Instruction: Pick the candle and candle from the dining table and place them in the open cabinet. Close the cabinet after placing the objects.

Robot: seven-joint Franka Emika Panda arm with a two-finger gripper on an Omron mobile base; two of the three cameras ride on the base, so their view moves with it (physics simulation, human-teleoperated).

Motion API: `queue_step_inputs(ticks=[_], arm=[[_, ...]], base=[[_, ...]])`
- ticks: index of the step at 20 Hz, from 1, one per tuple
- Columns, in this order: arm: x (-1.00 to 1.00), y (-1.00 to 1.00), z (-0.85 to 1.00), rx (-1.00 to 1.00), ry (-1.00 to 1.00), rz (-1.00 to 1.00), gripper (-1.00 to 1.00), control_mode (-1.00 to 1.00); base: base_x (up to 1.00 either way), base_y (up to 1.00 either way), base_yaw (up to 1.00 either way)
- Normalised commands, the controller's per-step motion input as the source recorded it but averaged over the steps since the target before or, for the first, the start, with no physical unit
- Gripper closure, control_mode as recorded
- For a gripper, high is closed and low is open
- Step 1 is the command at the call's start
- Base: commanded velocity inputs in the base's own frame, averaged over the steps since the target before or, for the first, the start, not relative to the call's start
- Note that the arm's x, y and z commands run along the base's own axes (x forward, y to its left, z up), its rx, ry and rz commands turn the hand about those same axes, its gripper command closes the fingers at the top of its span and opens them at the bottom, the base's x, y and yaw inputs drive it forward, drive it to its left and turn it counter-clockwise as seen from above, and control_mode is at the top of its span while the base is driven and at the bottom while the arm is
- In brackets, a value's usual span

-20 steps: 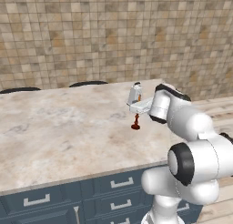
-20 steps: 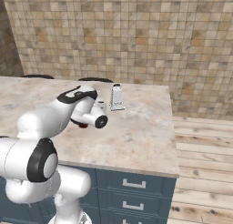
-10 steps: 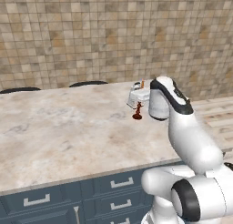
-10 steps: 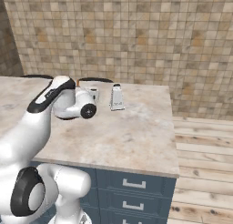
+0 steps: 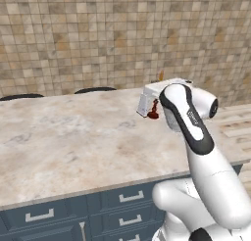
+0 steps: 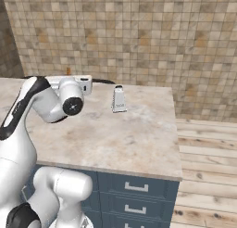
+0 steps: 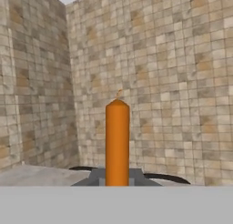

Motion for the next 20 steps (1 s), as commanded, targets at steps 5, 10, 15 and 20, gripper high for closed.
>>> queue_step_inputs(ticks=[5, 10, 15, 20], arm=[[-0.44, 0.07, 0.79, -0.1, -0.01, -0.13, 1.0, -1.0], [-0.1, 0.11, 0.13, -0.09, 0.0, -0.1, 1.0, -1.0], [0.0, -0.02, 0.0, 0.0, -0.01, -0.01, 1.0, -1.0], [0.0, -0.07, 0.0, 0.0, -0.01, -0.06, 1.0, -1.0]], base=[[0.0, 0.0, 0.0], [0.0, 0.0, 0.0], [0.0, 0.0, 0.0], [0.0, 0.0, 0.0]])
